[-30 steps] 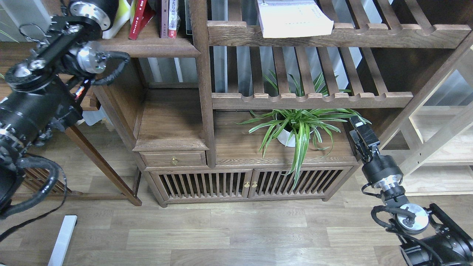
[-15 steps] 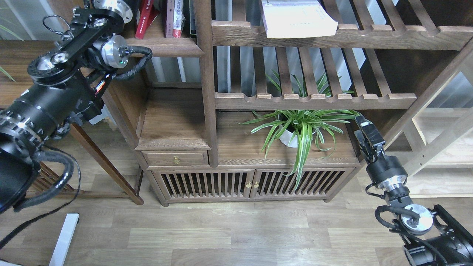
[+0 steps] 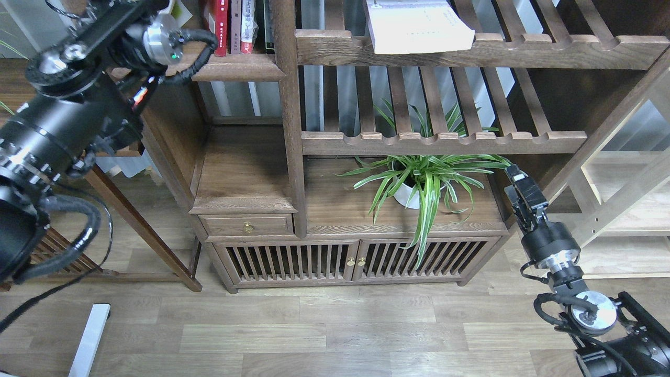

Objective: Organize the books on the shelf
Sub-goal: 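Push the yellow-green book onto the top shelf with the left gripper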

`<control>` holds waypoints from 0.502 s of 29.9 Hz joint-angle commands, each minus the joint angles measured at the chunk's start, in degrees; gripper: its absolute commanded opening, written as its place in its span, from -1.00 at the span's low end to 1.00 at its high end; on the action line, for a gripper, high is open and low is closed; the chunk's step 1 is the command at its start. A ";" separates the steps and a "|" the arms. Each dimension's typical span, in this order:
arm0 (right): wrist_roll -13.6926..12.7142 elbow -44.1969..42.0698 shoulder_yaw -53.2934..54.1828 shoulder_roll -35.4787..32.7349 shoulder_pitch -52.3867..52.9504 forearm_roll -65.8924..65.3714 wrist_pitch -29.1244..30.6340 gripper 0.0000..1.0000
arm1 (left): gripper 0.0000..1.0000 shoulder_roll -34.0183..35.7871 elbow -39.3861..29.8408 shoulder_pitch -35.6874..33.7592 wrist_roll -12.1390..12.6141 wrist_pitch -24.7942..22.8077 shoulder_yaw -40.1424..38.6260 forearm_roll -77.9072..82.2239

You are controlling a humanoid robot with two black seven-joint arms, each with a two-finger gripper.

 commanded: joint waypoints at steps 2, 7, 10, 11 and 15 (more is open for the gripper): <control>-0.06 -0.01 -0.05 -0.09 -0.01 -0.01 0.00 0.58 | 0.51 1.38 0.24 -1.74 0.45 0.04 -0.67 0.00; 0.02 -0.18 -0.05 -0.09 -0.01 0.08 0.00 0.59 | 0.56 1.55 -0.81 -1.91 0.01 0.04 -3.05 0.00; 0.02 -0.44 0.04 -0.09 0.08 0.08 0.00 0.60 | 0.58 2.96 -2.13 -1.83 0.54 0.04 -3.57 -0.08; 0.02 -0.44 -0.05 -0.09 0.08 0.08 0.00 0.60 | 0.58 3.05 -2.22 -1.74 -0.25 0.04 -3.92 -0.08; -0.06 -0.44 -0.40 0.35 0.16 -0.01 0.00 0.61 | 0.58 3.14 -4.67 -0.51 -2.71 0.92 -5.86 -0.08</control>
